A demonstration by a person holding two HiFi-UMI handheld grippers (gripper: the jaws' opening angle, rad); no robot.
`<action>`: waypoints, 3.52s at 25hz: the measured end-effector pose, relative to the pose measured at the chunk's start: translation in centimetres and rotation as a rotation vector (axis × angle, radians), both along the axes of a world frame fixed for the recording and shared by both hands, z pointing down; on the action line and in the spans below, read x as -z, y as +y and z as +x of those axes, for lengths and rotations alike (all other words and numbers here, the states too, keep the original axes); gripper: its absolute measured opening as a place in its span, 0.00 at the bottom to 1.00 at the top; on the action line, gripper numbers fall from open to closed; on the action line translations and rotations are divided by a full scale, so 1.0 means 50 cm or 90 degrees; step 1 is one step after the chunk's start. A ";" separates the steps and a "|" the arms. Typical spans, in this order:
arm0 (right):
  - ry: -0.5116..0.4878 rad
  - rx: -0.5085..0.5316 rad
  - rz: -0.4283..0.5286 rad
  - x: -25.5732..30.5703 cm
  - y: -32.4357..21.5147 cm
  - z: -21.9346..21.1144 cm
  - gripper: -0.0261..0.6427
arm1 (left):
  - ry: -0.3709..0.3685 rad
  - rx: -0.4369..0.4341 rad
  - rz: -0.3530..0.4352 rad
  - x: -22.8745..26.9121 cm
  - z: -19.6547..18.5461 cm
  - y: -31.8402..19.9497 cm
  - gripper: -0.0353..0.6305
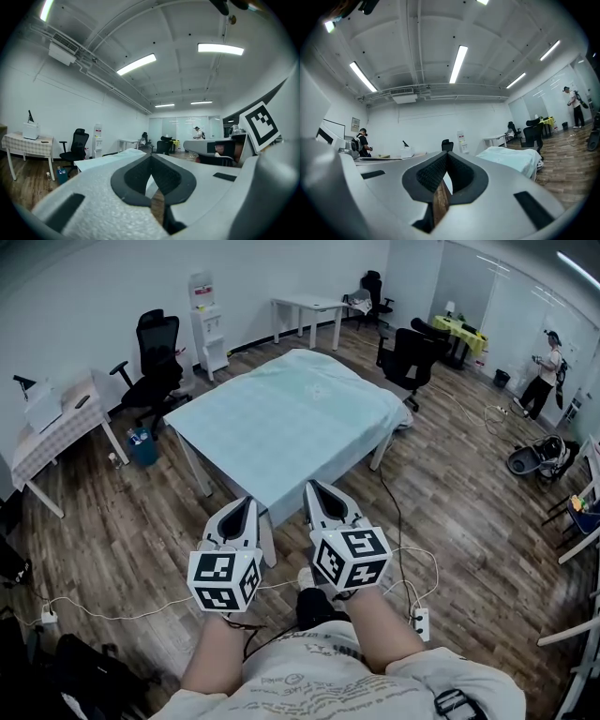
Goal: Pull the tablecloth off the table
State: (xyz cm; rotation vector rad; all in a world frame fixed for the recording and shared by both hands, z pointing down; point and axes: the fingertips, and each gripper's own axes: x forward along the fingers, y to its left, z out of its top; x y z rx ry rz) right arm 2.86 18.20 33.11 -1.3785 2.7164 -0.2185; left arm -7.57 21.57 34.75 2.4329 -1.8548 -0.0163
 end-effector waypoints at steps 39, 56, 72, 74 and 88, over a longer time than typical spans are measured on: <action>0.018 0.011 -0.147 -0.157 -0.960 -0.032 0.06 | -0.027 0.025 -0.128 -0.125 -0.051 -0.955 0.07; 0.069 -0.083 -0.244 -0.326 -1.132 0.001 0.06 | -0.044 0.047 -0.235 -0.274 -0.198 -1.176 0.07; 0.197 -0.222 -0.345 -0.599 -1.278 0.098 0.39 | -0.127 -0.033 -0.365 -0.529 -0.354 -1.380 0.48; 0.213 -0.245 -0.358 -0.627 -1.299 0.127 0.41 | -0.139 -0.019 -0.379 -0.554 -0.399 -1.404 0.52; 0.261 -0.290 -0.481 -0.764 -1.375 0.235 0.44 | -0.153 0.059 -0.525 -0.753 -0.627 -1.457 0.57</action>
